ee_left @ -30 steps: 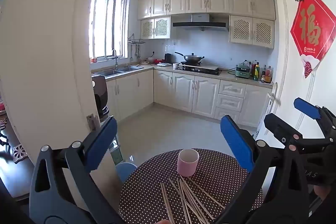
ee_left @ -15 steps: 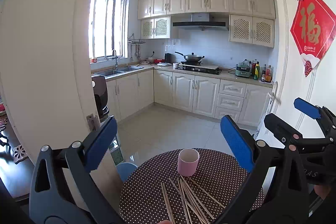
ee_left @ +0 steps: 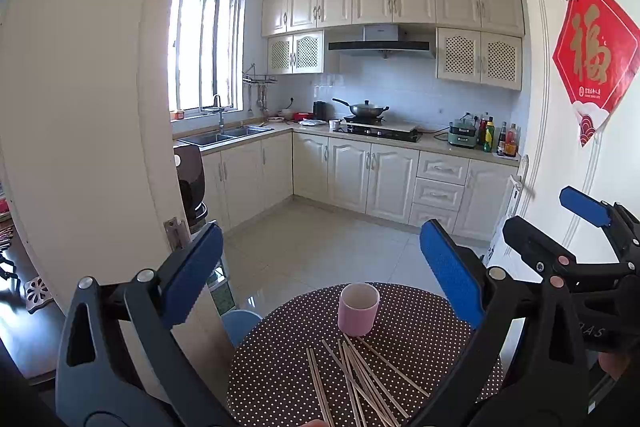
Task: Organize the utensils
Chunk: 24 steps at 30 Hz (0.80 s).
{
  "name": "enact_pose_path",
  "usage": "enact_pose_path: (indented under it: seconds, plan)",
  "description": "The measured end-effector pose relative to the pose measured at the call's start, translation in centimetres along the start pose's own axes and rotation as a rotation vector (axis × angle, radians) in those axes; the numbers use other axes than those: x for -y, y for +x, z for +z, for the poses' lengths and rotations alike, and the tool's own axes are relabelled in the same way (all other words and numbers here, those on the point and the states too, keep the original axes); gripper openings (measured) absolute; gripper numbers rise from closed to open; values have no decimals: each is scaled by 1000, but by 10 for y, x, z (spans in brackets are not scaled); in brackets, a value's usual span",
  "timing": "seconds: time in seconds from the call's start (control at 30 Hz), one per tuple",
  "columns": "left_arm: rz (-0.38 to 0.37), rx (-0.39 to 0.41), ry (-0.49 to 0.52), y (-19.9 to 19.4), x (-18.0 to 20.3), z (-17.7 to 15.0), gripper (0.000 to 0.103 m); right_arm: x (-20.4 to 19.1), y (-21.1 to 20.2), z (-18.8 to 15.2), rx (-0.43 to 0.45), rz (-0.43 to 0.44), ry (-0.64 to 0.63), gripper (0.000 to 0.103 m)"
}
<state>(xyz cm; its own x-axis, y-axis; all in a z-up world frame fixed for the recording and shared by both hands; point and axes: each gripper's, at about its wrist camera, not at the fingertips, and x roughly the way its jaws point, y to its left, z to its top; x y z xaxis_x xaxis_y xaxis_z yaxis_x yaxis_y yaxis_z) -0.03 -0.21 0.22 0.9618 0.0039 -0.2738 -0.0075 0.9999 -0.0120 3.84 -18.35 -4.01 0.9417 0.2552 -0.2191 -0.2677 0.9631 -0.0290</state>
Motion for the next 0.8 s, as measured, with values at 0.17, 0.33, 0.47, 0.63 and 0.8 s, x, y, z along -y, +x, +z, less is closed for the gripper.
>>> enact_pose_path:
  seconds: [0.17, 0.33, 0.47, 0.63, 0.8]
  plan:
    - [0, -1, 0, 0, -1, -1, 97, -1, 0, 0, 0, -1, -1, 96]
    - [-1, 0, 0, 0, -1, -1, 97, 0, 0, 0, -1, 0, 0, 96]
    - [-1, 0, 1, 0, -1, -1, 97, -1, 0, 0, -1, 0, 0, 96]
    - [-1, -1, -1, -1, -1, -2, 97, -1, -1, 0, -1, 1, 3, 96]
    - [-2, -3, -1, 4, -1, -8, 97, 0, 0, 0, -3, 2, 3, 96]
